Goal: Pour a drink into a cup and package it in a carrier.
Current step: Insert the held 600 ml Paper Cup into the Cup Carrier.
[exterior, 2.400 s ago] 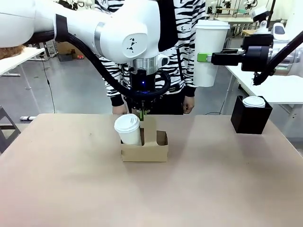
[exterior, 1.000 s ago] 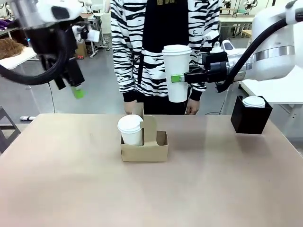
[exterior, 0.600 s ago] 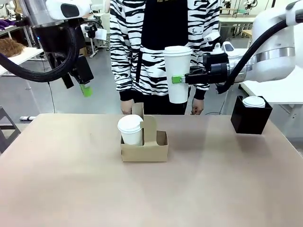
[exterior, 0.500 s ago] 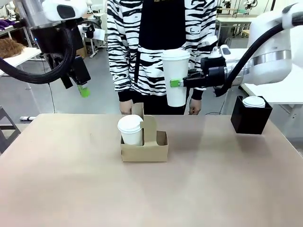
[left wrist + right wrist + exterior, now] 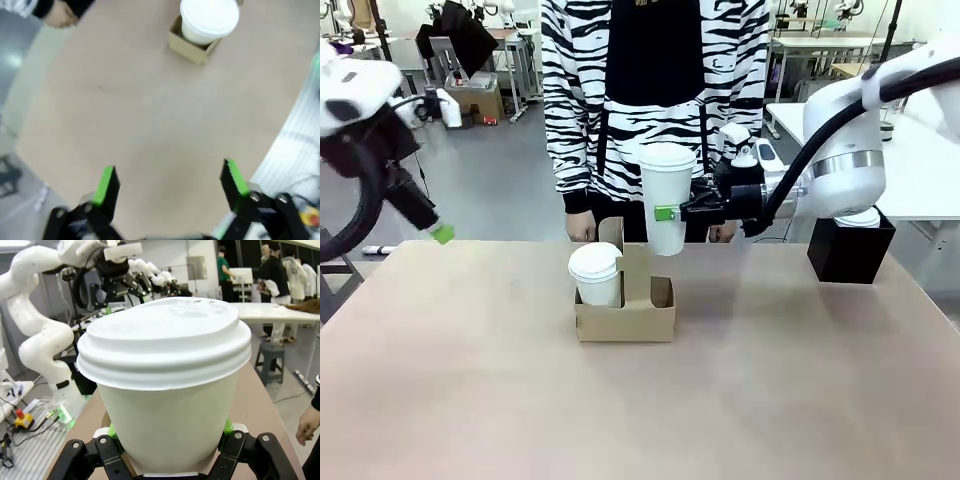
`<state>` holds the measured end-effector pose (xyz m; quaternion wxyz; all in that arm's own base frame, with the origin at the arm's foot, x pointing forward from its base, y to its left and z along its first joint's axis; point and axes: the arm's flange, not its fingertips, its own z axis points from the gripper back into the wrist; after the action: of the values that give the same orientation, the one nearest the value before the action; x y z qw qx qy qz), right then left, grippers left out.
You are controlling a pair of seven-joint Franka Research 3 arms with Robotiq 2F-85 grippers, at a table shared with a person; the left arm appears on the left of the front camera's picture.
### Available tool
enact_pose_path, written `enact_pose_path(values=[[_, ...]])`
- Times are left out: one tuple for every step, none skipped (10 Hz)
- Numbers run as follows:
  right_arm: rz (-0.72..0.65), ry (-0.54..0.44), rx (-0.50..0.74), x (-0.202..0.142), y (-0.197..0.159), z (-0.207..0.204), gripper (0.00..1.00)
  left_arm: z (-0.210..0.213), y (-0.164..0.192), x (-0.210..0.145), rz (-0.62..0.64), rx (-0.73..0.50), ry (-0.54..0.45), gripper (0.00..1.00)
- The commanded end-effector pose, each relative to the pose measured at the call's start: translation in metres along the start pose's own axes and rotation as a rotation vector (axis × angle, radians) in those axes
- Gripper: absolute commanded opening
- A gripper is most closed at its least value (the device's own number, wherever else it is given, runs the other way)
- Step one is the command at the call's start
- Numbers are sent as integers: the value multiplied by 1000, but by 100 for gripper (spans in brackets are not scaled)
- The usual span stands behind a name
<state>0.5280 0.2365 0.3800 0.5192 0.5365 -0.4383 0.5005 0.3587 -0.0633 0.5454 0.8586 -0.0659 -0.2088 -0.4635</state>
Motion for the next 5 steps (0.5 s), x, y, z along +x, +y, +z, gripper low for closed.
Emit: enact_pose_path(values=[[65, -64, 24, -15, -10, -12, 80, -20, 6, -30, -93, -47, -112, 100], [79, -84, 48, -23, -11, -15, 80, -24, 6, -37, -102, -58, -120, 100], [80, -85, 79, -31, -13, -19, 80, -25, 5, -40, -93, -95, -135, 100], [77, -95, 115, -39, -16, -22, 80, -20, 6, -33, -76, -16, -70, 100], [62, -79, 135, -46, -18, -25, 80, -20, 6, -33, -76, -16, -70, 100]])
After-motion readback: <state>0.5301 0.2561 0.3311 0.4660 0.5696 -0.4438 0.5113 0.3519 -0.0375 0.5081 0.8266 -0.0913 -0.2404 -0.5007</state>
